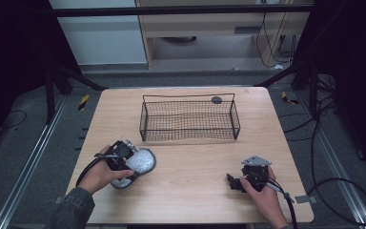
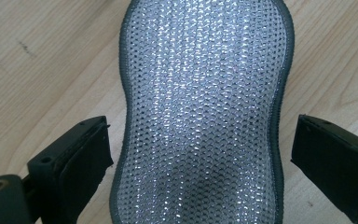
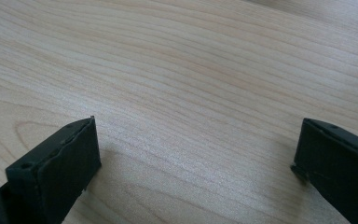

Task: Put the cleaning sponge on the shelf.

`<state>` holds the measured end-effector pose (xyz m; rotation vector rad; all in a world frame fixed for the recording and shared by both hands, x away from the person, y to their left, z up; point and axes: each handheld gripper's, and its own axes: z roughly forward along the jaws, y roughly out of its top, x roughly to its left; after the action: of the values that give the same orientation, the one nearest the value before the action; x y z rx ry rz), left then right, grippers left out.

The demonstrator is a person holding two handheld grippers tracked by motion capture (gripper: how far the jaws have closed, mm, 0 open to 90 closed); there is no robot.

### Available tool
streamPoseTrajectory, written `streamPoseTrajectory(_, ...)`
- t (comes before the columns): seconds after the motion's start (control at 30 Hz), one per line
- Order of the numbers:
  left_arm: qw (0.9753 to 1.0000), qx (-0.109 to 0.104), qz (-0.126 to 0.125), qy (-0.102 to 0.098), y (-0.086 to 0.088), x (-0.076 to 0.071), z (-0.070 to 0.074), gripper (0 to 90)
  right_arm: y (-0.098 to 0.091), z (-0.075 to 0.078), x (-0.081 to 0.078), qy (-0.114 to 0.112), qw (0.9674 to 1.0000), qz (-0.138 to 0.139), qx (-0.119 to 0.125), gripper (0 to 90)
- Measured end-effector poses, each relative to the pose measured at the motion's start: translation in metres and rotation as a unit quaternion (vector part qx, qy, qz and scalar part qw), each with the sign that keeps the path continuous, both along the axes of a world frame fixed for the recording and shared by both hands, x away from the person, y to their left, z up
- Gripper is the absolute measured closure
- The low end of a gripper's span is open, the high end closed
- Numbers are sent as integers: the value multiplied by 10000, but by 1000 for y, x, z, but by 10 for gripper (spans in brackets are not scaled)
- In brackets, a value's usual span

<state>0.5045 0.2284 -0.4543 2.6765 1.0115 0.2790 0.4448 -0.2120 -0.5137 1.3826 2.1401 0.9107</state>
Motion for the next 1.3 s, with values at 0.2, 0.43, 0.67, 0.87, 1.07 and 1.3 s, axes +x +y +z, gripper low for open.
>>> streamPoseTrajectory(0.2, 10000, 15, 53, 78, 0, 4, -5, 39, 0, 0, 0, 0, 10000, 1, 2, 3)
streamPoseTrajectory(0.43, 9998, 54, 81, 160, 0, 8, -10, 40, 0, 0, 0, 2, 10000, 6, 3, 4)
streamPoseTrajectory(0.67, 9997, 63, -3, 225, -5, 10, -15, 37, 0, 0, 0, 7, 10000, 7, 5, 4)
streamPoseTrajectory(0.87, 9997, 68, 23, 253, -5, 12, -21, 19, 0, 0, 0, 7, 10000, 8, 5, 4)
streamPoseTrajectory(1.07, 9992, -51, 83, 383, -3, 15, -25, 16, 0, 0, 0, 11, 10000, 2, 17, 4)
streamPoseTrajectory(1.3, 9998, -57, 21, 192, -3, 10, -16, 37, 0, 0, 0, 9, 10000, 6, 7, 4)
